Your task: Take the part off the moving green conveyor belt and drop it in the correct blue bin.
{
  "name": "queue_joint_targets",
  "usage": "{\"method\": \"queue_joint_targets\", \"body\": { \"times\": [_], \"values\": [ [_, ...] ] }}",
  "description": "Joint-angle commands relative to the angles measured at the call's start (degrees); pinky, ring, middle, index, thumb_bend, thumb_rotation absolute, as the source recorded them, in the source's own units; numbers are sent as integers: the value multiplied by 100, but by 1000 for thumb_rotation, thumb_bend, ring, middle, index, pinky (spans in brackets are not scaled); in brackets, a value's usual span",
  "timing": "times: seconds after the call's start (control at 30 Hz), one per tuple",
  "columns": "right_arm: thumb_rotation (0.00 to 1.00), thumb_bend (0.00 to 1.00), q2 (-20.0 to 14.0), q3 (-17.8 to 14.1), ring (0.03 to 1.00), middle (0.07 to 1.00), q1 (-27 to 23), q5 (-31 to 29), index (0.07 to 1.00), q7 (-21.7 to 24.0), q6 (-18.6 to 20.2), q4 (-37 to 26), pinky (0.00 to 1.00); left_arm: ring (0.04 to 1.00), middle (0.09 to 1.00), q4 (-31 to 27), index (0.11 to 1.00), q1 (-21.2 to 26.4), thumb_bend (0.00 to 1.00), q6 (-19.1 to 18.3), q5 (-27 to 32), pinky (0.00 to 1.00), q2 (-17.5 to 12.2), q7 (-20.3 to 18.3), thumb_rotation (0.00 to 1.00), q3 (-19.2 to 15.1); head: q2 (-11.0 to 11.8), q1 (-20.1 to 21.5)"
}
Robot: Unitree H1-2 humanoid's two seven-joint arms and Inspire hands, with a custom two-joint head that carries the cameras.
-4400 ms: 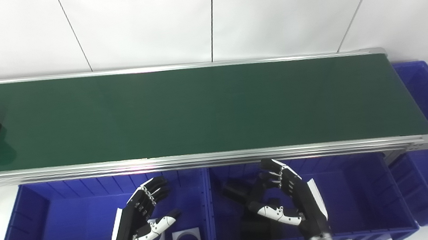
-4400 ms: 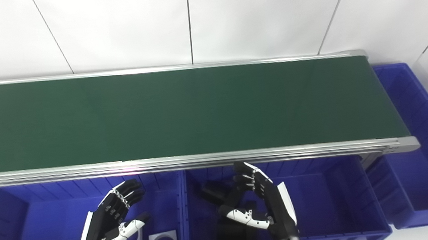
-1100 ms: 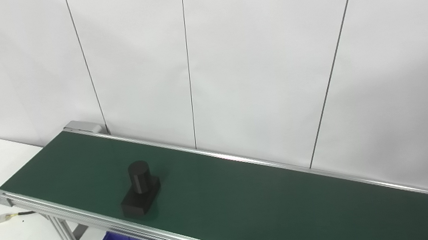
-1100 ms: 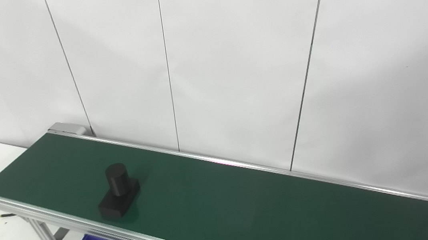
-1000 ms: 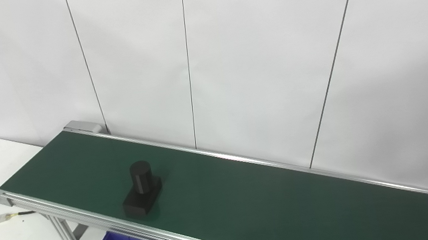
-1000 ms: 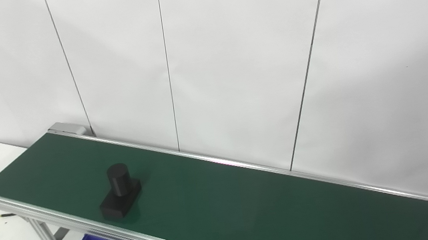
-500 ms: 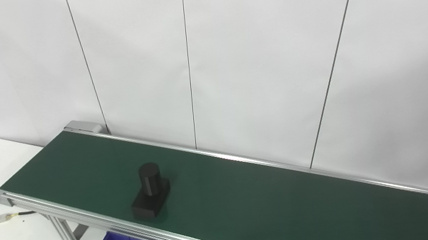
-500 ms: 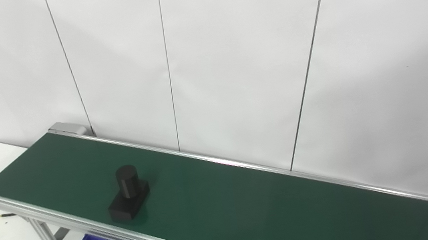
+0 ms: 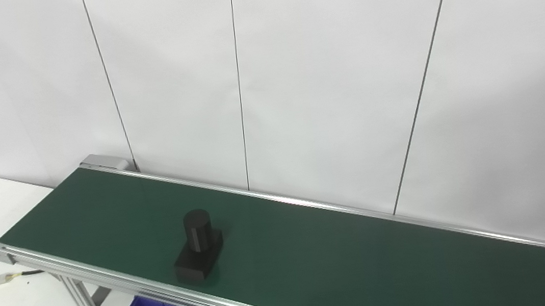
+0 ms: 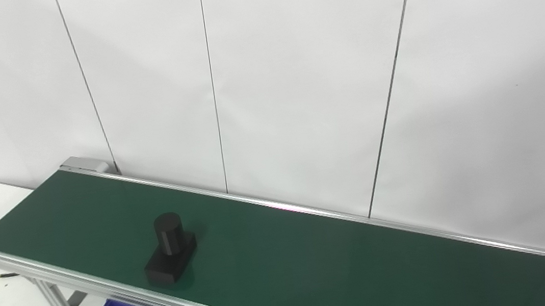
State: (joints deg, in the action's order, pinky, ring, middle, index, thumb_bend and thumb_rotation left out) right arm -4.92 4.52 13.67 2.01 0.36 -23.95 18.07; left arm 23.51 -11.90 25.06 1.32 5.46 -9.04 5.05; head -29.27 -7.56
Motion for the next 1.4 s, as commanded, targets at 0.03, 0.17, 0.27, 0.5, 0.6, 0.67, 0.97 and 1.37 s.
{"method": "queue_joint_targets", "body": {
  "times": [0.03, 0.17, 0.27, 0.5, 0.6, 0.67, 0.97, 1.37],
  "values": [
    [31, 639, 43, 43, 743, 785, 0, 8, 773, -54, -297, -224, 645, 706, 730, -193, 678, 20, 736, 183, 29, 748, -61, -36, 0, 14, -101, 113],
    [66, 674, 32, 119, 728, 780, 23, 123, 774, -175, -297, -313, 622, 701, 728, -230, 681, 21, 707, 183, 118, 721, -99, -106, 0, 13, -174, 201],
    [62, 688, 40, 143, 734, 783, 38, 120, 778, -213, -297, -330, 628, 711, 729, -273, 686, 4, 694, 182, 135, 734, -103, -119, 0, 6, -221, 223],
    [72, 690, 73, 158, 741, 782, 71, 72, 774, -198, -297, -372, 640, 720, 743, -440, 697, -65, 642, 185, 112, 762, -155, -107, 0, -6, -357, 298],
    [62, 681, 77, 184, 744, 787, 88, 91, 777, -204, -297, -387, 645, 729, 750, -473, 706, -88, 629, 185, 104, 772, -196, -114, 0, -9, -407, 340],
    [53, 684, 96, 185, 743, 789, 98, 85, 780, -211, -297, -387, 646, 725, 748, -491, 711, -97, 620, 184, 92, 773, -214, -99, 0, -24, -441, 379],
    [83, 684, 83, 358, 739, 783, 136, 278, 778, -435, -297, -480, 647, 746, 767, -523, 726, -111, 567, 182, 242, 794, -275, -171, 0, -104, -625, 821],
    [82, 669, 244, 418, 757, 801, 182, 405, 797, -510, -297, -642, 676, 757, 777, -655, 737, -100, 538, 184, 487, 795, -414, -324, 0, -160, -848, 1207]
  ]
}}
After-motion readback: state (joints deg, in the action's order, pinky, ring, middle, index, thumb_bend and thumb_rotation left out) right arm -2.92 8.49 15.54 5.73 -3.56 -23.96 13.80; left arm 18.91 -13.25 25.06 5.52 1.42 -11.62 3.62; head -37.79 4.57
